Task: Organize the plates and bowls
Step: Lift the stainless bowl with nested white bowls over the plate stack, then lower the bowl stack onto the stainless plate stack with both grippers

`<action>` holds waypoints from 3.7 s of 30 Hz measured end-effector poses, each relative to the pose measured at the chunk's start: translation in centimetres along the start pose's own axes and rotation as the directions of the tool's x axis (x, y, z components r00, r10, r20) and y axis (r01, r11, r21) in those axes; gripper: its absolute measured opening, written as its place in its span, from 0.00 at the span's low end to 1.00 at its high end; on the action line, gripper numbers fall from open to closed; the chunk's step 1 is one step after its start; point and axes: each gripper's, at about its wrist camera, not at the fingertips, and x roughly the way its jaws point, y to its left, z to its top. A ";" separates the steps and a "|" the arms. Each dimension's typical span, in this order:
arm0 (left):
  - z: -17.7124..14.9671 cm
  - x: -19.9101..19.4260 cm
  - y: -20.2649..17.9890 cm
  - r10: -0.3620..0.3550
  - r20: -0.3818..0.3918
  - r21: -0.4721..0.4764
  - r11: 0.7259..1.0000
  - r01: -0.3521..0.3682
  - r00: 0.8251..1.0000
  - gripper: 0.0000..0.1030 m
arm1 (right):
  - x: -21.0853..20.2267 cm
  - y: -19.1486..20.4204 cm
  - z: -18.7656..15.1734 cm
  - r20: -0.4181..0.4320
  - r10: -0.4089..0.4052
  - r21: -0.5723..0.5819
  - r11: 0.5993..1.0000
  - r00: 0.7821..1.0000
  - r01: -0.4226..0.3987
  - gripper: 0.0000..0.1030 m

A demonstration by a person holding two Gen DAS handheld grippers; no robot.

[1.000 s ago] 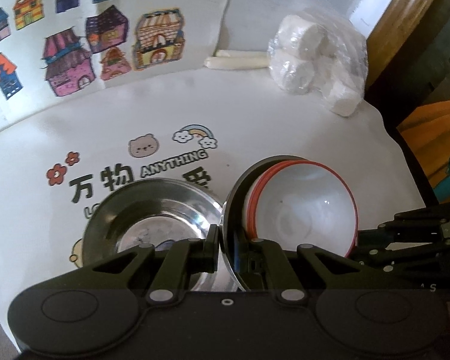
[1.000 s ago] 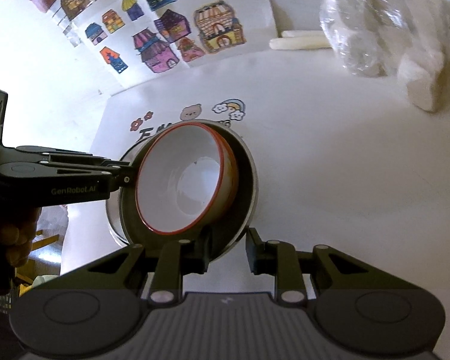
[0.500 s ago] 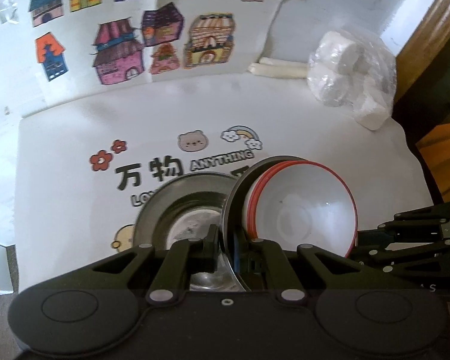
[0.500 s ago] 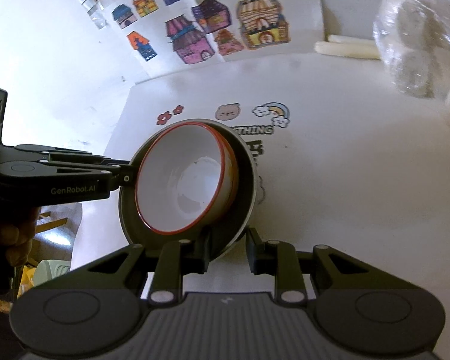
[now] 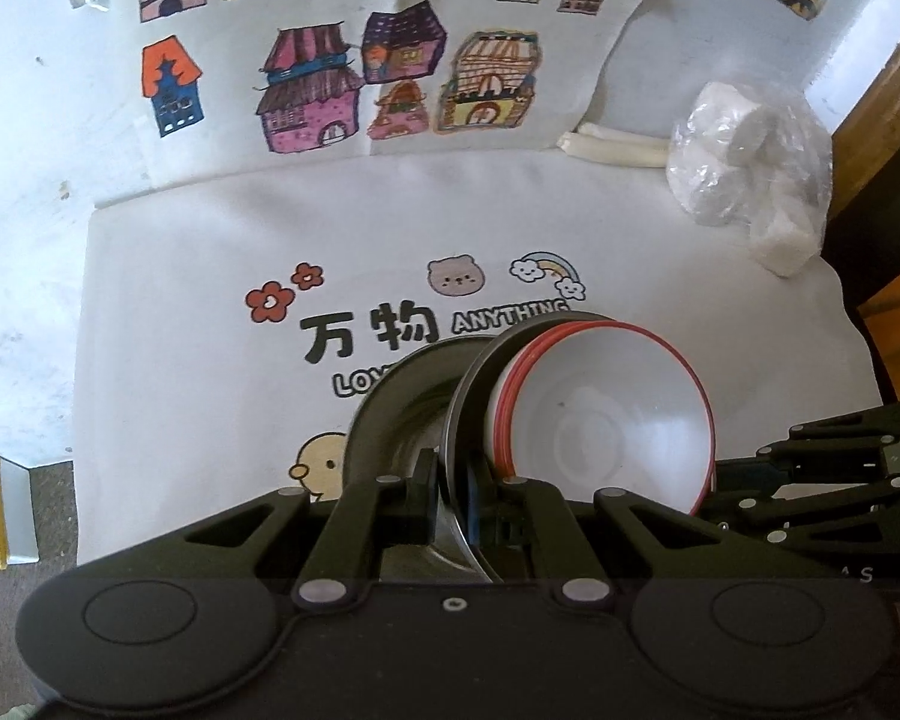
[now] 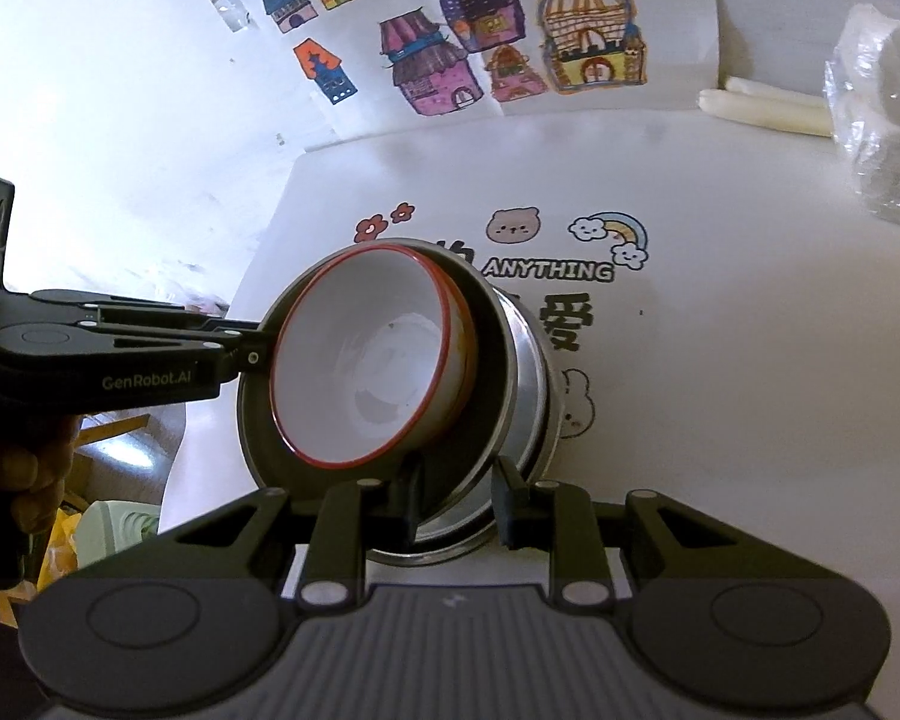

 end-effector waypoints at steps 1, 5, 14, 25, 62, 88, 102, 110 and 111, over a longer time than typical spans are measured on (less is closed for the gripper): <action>0.0 0.0 0.1 0.001 -0.001 -0.002 1.000 -0.001 1.000 0.07 | 0.1 0.1 0.0 -0.002 0.001 -0.001 1.000 1.000 -0.001 0.27; 0.0 0.1 0.5 0.008 -0.007 -0.006 1.000 -0.008 1.000 0.07 | 0.7 0.4 0.1 -0.011 0.006 -0.002 1.000 1.000 -0.006 0.27; 0.1 0.5 1.2 0.017 -0.022 -0.015 1.000 -0.018 1.000 0.07 | 1.5 0.7 0.4 -0.022 0.012 0.000 1.000 1.000 -0.012 0.27; 0.6 0.9 1.4 0.021 -0.039 -0.013 1.000 -0.022 0.999 0.07 | 1.8 0.5 0.7 -0.036 0.015 0.010 1.000 0.999 -0.015 0.27; 1.8 2.7 2.9 0.051 -0.087 -0.035 0.998 -0.054 0.995 0.07 | 3.8 0.2 2.3 -0.074 0.029 0.022 0.999 0.997 -0.027 0.27; 2.1 3.4 2.4 0.052 -0.111 -0.005 0.999 -0.053 0.992 0.07 | 3.9 -0.3 2.2 -0.075 0.027 0.043 0.999 0.997 -0.023 0.26; 1.7 3.5 2.3 0.045 -0.124 -0.010 0.999 -0.047 0.991 0.08 | 3.8 -0.2 2.1 -0.082 0.024 0.048 0.999 0.996 -0.020 0.26; 1.3 3.6 2.3 0.042 -0.125 -0.016 0.999 -0.045 0.991 0.08 | 3.9 -0.2 2.1 -0.079 0.019 0.054 0.998 0.997 -0.015 0.26; 1.3 3.5 2.3 0.042 -0.125 -0.016 0.999 -0.045 0.991 0.08 | 3.9 -0.2 2.1 -0.080 0.019 0.053 0.998 0.997 -0.015 0.26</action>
